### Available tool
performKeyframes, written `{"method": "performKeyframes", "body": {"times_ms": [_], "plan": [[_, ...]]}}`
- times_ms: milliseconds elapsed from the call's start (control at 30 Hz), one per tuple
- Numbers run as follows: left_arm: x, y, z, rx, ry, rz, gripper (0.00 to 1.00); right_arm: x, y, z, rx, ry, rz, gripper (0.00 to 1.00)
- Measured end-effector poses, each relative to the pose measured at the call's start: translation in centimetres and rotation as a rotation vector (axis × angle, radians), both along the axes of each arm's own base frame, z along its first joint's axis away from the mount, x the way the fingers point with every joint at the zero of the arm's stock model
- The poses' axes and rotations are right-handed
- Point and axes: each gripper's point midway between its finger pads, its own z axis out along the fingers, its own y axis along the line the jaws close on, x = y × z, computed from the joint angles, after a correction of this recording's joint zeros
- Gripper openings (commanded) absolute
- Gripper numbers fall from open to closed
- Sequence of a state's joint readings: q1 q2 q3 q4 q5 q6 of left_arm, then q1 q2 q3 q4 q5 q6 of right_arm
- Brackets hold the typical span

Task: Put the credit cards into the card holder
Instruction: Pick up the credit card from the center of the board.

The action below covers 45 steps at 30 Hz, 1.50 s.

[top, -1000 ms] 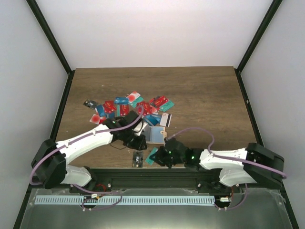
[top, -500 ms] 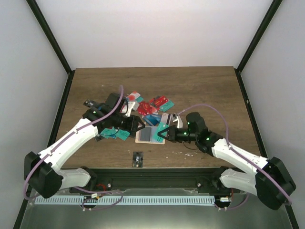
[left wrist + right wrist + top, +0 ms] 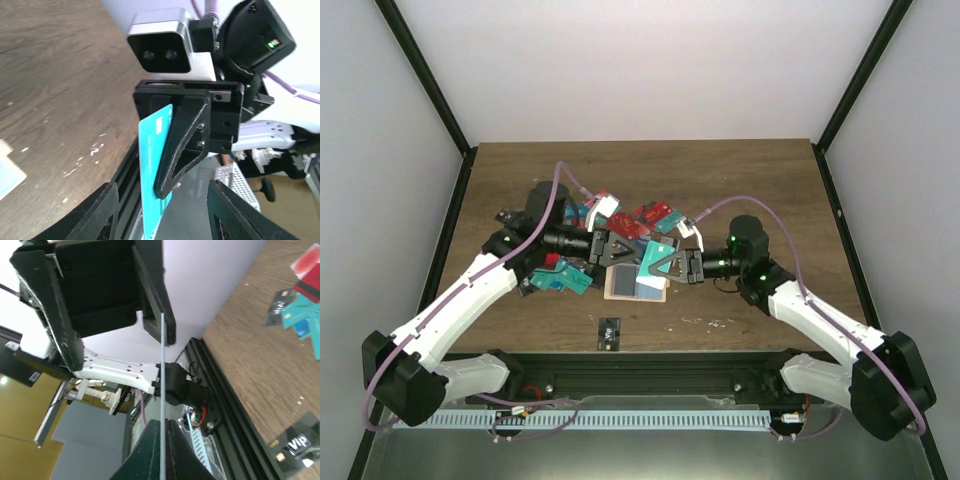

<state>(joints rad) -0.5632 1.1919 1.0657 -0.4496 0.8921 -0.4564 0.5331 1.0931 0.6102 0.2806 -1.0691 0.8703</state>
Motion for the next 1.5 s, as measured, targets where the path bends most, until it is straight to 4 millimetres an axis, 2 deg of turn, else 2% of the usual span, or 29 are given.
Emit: {"method": "performKeyframes", "body": {"times_ms": [100, 267, 333, 467, 600, 733, 800, 867, 900, 1000, 1067, 1133, 1233, 1333, 1400, 1500], "plan": [[-0.4, -0.4, 1.3, -0.057, -0.005, -0.042, 0.45, -0.2, 0.3, 1.8, 0.042, -0.025, 0.041, 0.01], [-0.7, -0.8, 1.8, -0.093, 0.009, -0.079, 0.36, -0.2, 0.7, 3.6, 0.083, -0.045, 0.085, 0.01], [-0.7, -0.9, 2.0, -0.103, 0.013, -0.087, 0.33, -0.2, 0.8, 3.8, 0.089, -0.045, 0.095, 0.01], [-0.9, -1.1, 2.1, -0.115, 0.023, -0.101, 0.21, -0.2, 0.9, 3.8, 0.096, -0.036, 0.111, 0.01], [-0.9, -1.3, 2.0, -0.123, 0.042, -0.113, 0.16, -0.2, 1.0, 4.1, 0.107, -0.037, 0.121, 0.01], [-0.7, -1.5, 1.9, -0.129, 0.054, -0.119, 0.05, -0.2, 1.0, 4.4, 0.116, -0.04, 0.125, 0.01], [-0.8, -1.5, 1.9, -0.133, 0.061, -0.127, 0.04, -0.2, 1.0, 4.5, 0.12, -0.041, 0.126, 0.01], [-0.8, -1.6, 2.0, -0.136, 0.065, -0.13, 0.04, -0.2, 1.0, 4.5, 0.121, -0.035, 0.128, 0.07], [-0.8, -1.5, 2.0, -0.136, 0.065, -0.13, 0.04, -0.1, 1.0, 4.5, 0.121, -0.033, 0.128, 0.13], [-0.7, -1.6, 1.9, -0.134, 0.066, -0.126, 0.04, 0.0, 1.1, 4.3, 0.116, -0.023, 0.123, 0.43], [-0.5, -1.5, 1.7, -0.124, 0.068, -0.114, 0.04, 0.3, 1.1, 3.9, 0.102, -0.015, 0.106, 0.59], [0.0, -1.2, 1.1, -0.1, 0.071, -0.085, 0.04, 0.8, 1.1, 3.3, 0.077, -0.009, 0.073, 0.63], [1.0, -0.4, -0.2, -0.055, 0.08, -0.029, 0.04, 1.6, 0.9, 1.8, 0.018, 0.019, 0.001, 0.64], [2.3, 0.7, -2.0, 0.012, 0.091, 0.036, 0.04, 2.7, 0.4, -0.5, -0.078, 0.062, -0.105, 0.64], [2.9, 1.3, -3.5, 0.066, 0.107, 0.067, 0.04, 3.5, -0.3, -2.4, -0.153, 0.099, -0.185, 0.64], [3.5, 1.8, -7.0, 0.171, 0.162, 0.092, 0.04, 3.9, -1.4, -5.2, -0.248, 0.155, -0.277, 0.64]]}}
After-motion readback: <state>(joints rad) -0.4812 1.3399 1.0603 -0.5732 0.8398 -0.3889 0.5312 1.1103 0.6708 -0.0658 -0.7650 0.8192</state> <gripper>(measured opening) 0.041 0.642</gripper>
